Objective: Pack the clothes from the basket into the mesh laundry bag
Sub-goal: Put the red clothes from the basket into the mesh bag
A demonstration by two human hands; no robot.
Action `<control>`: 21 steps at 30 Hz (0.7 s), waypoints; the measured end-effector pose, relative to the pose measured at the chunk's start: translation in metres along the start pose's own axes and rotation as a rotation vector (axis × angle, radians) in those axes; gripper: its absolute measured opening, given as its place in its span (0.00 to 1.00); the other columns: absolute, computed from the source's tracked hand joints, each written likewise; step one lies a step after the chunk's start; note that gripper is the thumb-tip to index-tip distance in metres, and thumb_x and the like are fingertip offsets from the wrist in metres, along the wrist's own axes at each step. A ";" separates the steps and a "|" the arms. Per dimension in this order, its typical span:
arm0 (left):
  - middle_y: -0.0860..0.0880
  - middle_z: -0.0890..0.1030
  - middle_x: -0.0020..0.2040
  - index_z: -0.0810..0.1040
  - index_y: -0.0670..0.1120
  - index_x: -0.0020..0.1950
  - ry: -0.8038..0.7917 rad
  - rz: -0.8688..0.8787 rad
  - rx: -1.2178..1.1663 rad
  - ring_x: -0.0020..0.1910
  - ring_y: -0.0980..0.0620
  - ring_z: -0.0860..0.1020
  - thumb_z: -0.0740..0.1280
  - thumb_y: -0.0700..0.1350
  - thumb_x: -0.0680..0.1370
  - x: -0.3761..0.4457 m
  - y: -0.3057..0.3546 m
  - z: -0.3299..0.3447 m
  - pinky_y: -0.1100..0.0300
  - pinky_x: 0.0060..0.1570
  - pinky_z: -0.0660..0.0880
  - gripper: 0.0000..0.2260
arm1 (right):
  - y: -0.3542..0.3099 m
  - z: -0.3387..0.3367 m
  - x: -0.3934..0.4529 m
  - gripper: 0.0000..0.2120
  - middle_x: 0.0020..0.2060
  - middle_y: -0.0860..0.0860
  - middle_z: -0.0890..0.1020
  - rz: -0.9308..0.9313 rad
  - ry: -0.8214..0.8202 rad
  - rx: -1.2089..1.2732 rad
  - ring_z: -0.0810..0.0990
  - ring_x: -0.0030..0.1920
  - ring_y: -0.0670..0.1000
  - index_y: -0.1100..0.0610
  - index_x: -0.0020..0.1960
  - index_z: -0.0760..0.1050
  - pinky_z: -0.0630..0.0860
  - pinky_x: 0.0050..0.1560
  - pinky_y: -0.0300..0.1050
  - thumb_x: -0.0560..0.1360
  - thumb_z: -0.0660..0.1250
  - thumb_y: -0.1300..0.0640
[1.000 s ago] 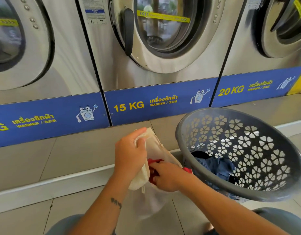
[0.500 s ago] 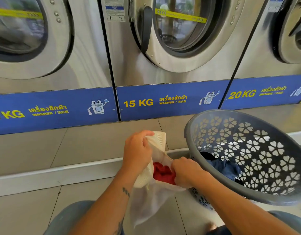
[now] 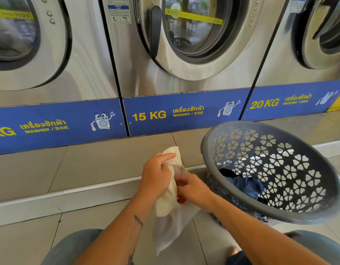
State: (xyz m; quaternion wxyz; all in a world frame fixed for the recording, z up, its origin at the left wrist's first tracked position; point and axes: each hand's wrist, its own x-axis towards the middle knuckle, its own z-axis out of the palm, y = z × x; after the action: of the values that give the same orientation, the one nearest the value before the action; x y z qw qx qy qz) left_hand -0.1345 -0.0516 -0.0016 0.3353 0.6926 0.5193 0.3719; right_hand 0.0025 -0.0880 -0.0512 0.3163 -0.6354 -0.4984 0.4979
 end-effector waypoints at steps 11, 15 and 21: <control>0.48 0.68 0.74 0.69 0.51 0.74 -0.195 -0.240 0.107 0.70 0.46 0.67 0.58 0.35 0.78 -0.005 -0.015 0.017 0.55 0.66 0.67 0.25 | 0.007 -0.016 -0.004 0.14 0.60 0.54 0.81 0.051 -0.268 -0.724 0.76 0.61 0.56 0.55 0.63 0.78 0.73 0.64 0.50 0.80 0.61 0.54; 0.47 0.69 0.73 0.70 0.50 0.74 -0.145 -0.274 0.108 0.68 0.44 0.69 0.60 0.37 0.78 0.003 -0.014 0.025 0.52 0.63 0.70 0.24 | -0.040 -0.033 -0.026 0.17 0.57 0.50 0.83 -0.108 -0.205 -0.724 0.80 0.57 0.53 0.50 0.65 0.78 0.77 0.61 0.51 0.77 0.64 0.57; 0.47 0.70 0.72 0.70 0.51 0.73 -0.074 -0.294 0.142 0.65 0.45 0.72 0.62 0.40 0.79 0.007 -0.005 0.039 0.56 0.57 0.71 0.22 | -0.065 -0.125 -0.040 0.17 0.47 0.45 0.83 -0.204 0.176 -0.568 0.82 0.48 0.48 0.52 0.65 0.78 0.78 0.54 0.44 0.78 0.63 0.62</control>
State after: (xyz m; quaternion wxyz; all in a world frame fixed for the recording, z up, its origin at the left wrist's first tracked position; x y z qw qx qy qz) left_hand -0.1021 -0.0469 -0.0243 0.3552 0.6442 0.6274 0.2553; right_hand 0.1003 -0.0947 0.0579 0.2167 -0.6856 -0.6494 0.2475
